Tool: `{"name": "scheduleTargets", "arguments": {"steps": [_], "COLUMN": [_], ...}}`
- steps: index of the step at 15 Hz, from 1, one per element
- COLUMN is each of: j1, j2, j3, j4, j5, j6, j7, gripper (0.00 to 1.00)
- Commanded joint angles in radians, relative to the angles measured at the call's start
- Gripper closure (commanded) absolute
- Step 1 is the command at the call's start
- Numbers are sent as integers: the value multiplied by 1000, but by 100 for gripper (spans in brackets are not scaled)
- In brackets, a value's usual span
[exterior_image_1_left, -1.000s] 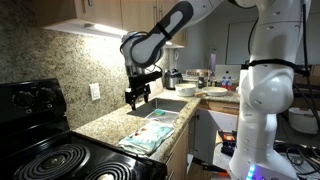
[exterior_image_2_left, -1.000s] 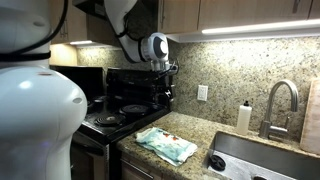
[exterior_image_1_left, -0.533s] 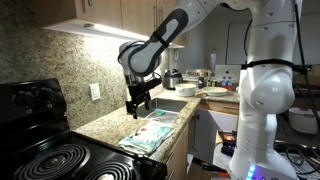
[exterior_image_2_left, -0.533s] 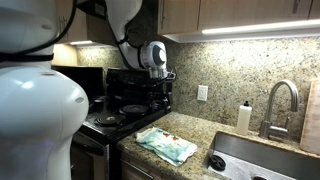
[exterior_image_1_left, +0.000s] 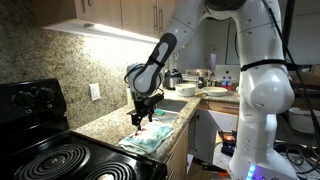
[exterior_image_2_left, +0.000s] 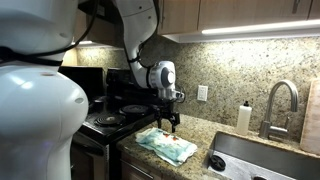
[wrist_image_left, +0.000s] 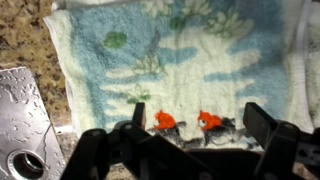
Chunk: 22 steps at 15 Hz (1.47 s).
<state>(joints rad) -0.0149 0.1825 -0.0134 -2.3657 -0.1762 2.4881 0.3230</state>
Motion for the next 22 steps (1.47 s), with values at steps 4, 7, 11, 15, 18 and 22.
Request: {"name": "scheduleTargets", "arguments": {"steps": [4, 7, 11, 15, 18, 22], "j1": [-23, -30, -33, 11, 91, 202], "j2": [138, 188, 184, 167, 147, 133], "j3": [-44, -41, -33, -50, -104, -189], "j4": [-22, -13, -18, -20, -14, 6], "j5": [78, 119, 163, 130, 21, -172], "j6": [132, 161, 175, 166, 126, 45], "j7": [-111, -143, -180, -127, -16, 187], "gripper": [0, 25, 45, 72, 90, 96]}}
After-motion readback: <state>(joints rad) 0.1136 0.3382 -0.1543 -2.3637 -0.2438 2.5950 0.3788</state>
